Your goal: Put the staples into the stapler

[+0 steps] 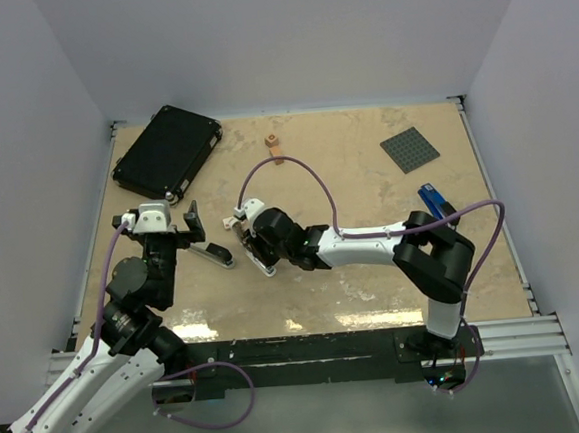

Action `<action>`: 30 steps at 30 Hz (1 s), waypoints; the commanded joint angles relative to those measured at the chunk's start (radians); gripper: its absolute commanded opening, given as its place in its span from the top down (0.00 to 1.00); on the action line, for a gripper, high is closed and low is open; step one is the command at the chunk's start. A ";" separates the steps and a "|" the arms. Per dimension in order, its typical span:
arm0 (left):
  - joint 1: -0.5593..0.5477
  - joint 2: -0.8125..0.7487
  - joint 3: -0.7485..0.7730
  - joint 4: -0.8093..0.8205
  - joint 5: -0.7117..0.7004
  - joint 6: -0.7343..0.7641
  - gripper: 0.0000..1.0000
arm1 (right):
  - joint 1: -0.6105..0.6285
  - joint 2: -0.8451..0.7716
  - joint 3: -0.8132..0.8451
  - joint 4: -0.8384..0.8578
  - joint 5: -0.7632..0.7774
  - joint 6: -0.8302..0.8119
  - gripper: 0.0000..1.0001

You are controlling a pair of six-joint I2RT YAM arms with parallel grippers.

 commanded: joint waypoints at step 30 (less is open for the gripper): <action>0.013 -0.012 0.016 0.015 -0.005 -0.023 0.00 | 0.005 0.030 -0.007 0.032 0.014 0.010 0.90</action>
